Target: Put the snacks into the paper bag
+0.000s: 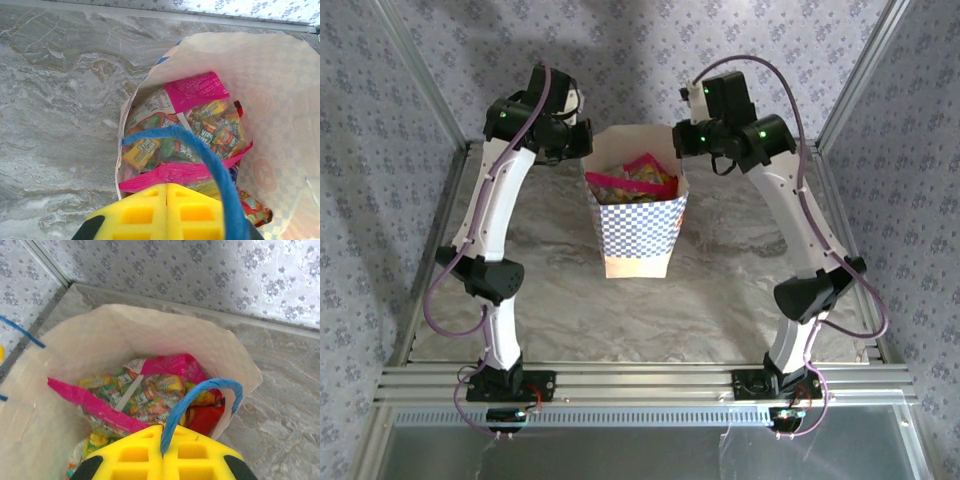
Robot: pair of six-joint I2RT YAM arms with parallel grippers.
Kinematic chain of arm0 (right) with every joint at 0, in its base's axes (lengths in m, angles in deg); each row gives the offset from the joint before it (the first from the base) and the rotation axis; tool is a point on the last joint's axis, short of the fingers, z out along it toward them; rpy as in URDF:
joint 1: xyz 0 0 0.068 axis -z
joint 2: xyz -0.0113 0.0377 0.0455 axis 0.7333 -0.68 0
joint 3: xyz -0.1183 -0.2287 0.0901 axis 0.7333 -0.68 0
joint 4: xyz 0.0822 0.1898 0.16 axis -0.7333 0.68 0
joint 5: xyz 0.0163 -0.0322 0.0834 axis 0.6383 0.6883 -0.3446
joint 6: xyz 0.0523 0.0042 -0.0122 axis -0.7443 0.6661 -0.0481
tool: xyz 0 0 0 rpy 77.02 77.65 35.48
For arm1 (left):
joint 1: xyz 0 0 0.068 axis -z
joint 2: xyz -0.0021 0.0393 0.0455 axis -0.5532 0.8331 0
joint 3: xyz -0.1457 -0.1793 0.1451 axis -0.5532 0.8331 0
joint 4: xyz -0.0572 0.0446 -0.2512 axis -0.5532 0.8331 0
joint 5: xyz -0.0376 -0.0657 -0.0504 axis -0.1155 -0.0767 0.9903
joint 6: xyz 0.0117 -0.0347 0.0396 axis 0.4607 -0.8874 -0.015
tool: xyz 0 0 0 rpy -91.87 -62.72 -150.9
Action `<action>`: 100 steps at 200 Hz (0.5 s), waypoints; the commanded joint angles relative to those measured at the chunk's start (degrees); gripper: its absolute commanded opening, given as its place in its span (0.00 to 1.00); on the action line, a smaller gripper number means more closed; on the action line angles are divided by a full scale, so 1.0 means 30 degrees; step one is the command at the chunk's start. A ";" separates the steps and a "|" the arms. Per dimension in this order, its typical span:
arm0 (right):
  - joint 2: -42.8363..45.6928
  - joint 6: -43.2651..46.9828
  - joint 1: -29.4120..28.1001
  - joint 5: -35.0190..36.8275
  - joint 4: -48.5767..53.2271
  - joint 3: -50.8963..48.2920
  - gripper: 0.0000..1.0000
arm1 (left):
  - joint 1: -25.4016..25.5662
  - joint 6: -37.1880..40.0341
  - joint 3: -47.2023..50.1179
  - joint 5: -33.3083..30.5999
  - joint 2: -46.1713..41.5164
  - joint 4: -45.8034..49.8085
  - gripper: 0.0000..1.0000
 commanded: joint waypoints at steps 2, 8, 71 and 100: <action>0.2173 -0.0373 0.0245 -0.0190 -0.3803 -0.1174 0.00 | 0.0301 -0.0294 0.0392 0.0040 -0.0861 -0.1888 0.00; 0.2382 -0.0492 0.0323 -0.0185 -0.4012 -0.1559 0.00 | 0.0457 -0.0134 0.1238 -0.0065 -0.1138 -0.2169 0.00; 0.2841 -0.1343 0.1429 -0.0880 -0.5000 -0.3078 0.00 | 0.0616 -0.0672 0.4708 -0.0125 -0.3074 -0.3668 0.00; 0.2684 -0.1234 0.1581 -0.1063 -0.4720 -0.2219 0.00 | 0.0631 -0.0859 0.4100 0.0416 -0.3240 -0.3639 0.01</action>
